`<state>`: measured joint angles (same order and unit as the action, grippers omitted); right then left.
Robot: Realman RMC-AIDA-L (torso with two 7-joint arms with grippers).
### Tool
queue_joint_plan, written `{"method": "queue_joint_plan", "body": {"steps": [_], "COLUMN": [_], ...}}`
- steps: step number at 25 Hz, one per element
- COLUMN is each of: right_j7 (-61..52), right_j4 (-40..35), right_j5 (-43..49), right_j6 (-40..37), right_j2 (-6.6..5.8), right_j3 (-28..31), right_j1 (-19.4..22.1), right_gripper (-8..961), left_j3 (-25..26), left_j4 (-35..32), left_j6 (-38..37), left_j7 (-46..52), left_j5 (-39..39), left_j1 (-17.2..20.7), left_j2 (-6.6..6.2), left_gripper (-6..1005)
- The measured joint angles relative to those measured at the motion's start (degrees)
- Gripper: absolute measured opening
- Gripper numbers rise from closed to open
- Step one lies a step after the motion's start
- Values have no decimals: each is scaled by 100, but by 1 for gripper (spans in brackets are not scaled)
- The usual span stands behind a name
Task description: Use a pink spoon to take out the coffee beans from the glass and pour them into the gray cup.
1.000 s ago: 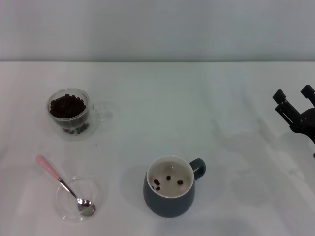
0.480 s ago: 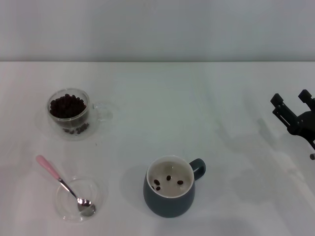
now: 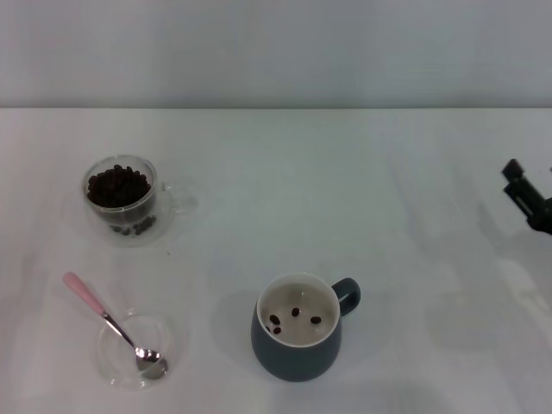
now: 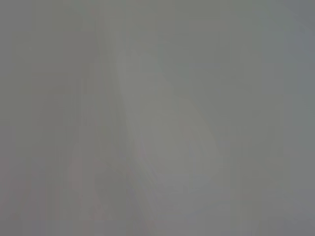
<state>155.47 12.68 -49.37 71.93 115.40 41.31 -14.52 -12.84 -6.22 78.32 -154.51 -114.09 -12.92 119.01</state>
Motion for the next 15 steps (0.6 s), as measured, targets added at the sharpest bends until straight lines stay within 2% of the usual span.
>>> {"method": "queue_joint_plan", "body": {"steps": [5, 15], "right_j7": [81, 75], "right_j4": [59, 77], "right_j5": [-637, -683], "right_j6": [-265, -284], "right_j2": [5, 2], "right_j3": [-36, -198], "right_j1": [2, -15], "right_gripper": [872, 872], "left_j3": [9, 10], "left_j4": [284, 429], "left_j6": [104, 112], "left_j7": [-17, -328], "left_j5": [-204, -386], "left_j1": [-25, -67], "left_j2": [8, 14], "left_gripper": [779, 774]}}
